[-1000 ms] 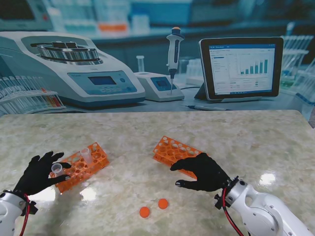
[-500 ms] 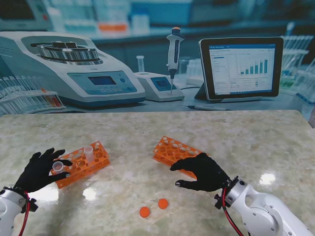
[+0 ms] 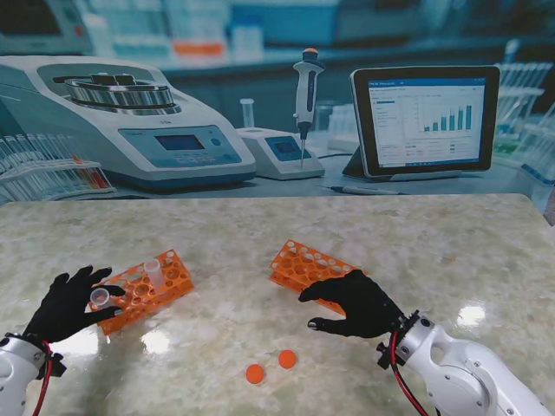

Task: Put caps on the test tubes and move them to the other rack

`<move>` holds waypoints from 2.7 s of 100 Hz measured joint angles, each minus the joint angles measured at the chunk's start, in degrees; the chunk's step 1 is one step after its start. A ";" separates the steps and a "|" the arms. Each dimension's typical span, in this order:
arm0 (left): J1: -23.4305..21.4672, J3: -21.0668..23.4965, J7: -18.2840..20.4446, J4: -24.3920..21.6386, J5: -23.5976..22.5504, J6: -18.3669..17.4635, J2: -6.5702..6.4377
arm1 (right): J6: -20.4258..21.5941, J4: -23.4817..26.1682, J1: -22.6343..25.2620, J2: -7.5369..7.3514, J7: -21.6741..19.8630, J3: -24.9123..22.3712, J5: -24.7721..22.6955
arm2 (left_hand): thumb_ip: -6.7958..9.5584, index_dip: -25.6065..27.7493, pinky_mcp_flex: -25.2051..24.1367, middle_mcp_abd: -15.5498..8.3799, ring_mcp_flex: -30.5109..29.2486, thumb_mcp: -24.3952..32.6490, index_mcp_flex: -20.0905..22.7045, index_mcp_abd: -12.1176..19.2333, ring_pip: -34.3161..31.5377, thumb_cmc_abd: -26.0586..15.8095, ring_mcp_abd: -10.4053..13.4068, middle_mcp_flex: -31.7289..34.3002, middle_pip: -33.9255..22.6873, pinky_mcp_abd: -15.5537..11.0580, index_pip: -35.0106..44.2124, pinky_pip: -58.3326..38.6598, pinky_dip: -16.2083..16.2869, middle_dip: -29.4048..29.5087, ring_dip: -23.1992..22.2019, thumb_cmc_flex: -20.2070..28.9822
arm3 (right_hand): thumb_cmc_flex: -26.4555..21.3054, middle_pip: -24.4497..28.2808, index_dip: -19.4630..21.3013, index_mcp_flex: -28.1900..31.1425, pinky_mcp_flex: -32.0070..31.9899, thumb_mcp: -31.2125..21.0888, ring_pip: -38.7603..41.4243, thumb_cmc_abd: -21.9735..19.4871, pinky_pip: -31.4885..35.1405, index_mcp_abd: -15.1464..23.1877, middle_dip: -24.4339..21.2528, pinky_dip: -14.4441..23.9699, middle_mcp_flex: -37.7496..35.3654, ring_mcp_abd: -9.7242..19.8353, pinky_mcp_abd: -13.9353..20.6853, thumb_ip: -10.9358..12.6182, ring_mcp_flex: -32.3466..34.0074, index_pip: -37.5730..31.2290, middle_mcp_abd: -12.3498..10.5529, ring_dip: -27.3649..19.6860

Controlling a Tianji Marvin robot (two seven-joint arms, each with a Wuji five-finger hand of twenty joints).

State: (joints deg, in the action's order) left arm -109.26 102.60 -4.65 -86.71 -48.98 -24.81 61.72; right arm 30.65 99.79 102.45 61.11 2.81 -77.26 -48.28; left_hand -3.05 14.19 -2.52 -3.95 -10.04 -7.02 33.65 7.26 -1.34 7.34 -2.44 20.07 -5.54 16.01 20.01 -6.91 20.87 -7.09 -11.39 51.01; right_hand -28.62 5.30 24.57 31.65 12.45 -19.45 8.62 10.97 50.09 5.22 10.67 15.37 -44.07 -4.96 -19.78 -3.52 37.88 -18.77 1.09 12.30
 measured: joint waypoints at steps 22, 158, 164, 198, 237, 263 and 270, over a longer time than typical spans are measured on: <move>0.23 -0.65 -0.67 1.39 0.16 0.95 -0.02 | 0.00 -0.08 -0.13 -0.01 -0.04 0.11 0.06 | 0.00 0.00 0.00 0.00 0.00 0.00 0.13 0.00 0.00 0.03 0.00 0.01 0.00 0.00 0.00 0.00 0.00 0.00 0.00 0.00 | 0.00 0.00 0.00 0.00 0.00 0.00 0.00 0.00 0.00 0.00 0.00 0.00 0.00 0.00 0.00 0.00 0.00 0.00 0.00 0.00; -0.52 0.85 6.06 -2.38 2.83 3.48 -0.18 | 0.07 -0.16 -0.23 -0.07 -0.55 0.24 0.15 | -0.01 0.00 -0.27 0.00 0.00 0.00 0.79 -1.17 0.00 0.06 0.00 0.43 -0.01 0.00 0.00 0.04 0.00 -0.01 0.00 0.53 | 0.00 0.00 0.00 0.00 0.00 0.00 0.00 0.00 0.00 0.00 0.00 0.00 0.00 -0.01 0.00 0.01 0.00 0.00 0.00 0.00; -0.59 0.84 6.38 -2.53 2.82 3.70 -0.23 | 0.07 -0.16 -0.23 -0.08 -0.56 0.24 0.15 | -0.01 0.00 -0.29 0.00 0.00 0.00 0.79 -1.19 0.00 0.06 0.00 0.86 0.00 -0.01 0.00 0.08 0.00 -0.01 0.00 0.56 | 0.00 0.00 0.00 0.00 0.00 0.00 0.00 0.00 0.00 0.00 0.00 0.00 0.00 -0.01 0.00 0.01 0.00 0.00 0.00 0.00; -0.54 0.69 7.74 -2.87 2.84 4.73 -0.45 | 0.11 -0.16 -0.30 -0.11 -0.83 0.29 0.39 | -0.01 0.00 -0.31 0.00 0.00 0.00 0.79 -1.28 0.00 0.06 0.00 0.86 -0.01 -0.01 -0.01 0.51 0.00 -0.01 0.00 0.72 | 0.00 0.00 0.00 0.00 0.00 0.00 0.00 0.00 0.00 0.00 0.00 0.00 0.00 -0.01 0.00 0.01 0.00 0.00 0.00 0.00; 0.01 0.82 9.95 -3.48 3.60 5.24 -0.66 | 0.10 -0.17 -0.36 -0.13 -1.02 0.34 0.50 | -0.02 -0.14 -0.32 0.00 0.00 0.00 1.41 -2.54 0.00 0.46 0.00 0.89 0.00 -0.01 -0.41 0.69 0.00 -0.01 0.00 1.49 | 0.00 0.00 0.00 0.00 0.00 0.00 0.00 0.00 0.00 0.00 0.00 0.00 0.00 -0.01 0.00 0.01 0.00 0.00 0.00 0.00; 0.33 0.98 10.00 -3.44 6.67 5.29 -0.59 | 0.09 -0.17 -0.38 -0.16 -1.30 0.37 0.65 | -0.02 -0.57 -0.32 0.00 0.00 0.00 2.61 -4.50 0.00 0.58 0.00 0.98 0.00 -0.01 -0.71 0.86 0.00 -0.01 0.00 1.55 | 0.00 0.00 0.00 0.00 0.00 0.00 0.00 0.00 0.00 0.00 0.00 0.00 0.00 -0.01 0.00 0.01 0.00 0.00 0.00 0.00; 0.41 1.01 9.84 -3.37 6.66 5.32 -0.56 | 0.09 -0.17 -0.38 -0.16 -1.33 0.37 0.66 | -0.02 -0.58 -0.32 0.00 0.00 0.00 2.63 -4.51 0.00 0.58 0.00 1.56 -0.03 -0.01 -0.71 0.86 0.00 -0.01 0.00 1.55 | 0.00 0.00 0.00 0.00 0.00 0.00 0.00 0.00 0.00 0.00 0.00 0.00 0.00 -0.01 0.00 0.01 0.00 0.00 0.00 0.00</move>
State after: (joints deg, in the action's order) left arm -108.86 103.60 5.20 -90.07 -42.32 -19.49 61.16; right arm 30.73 99.62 102.07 60.95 1.48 -76.89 -47.62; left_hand -3.06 13.61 -2.84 -3.95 -10.04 -7.02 36.28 2.75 -1.34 7.92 -2.44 21.63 -5.57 16.01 19.29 -6.05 20.87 -7.10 -11.39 52.56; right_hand -28.62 5.30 24.57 31.65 12.44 -19.45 8.62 10.97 50.09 5.22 10.67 15.37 -44.07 -4.97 -19.78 -3.51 37.87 -18.77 1.08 12.30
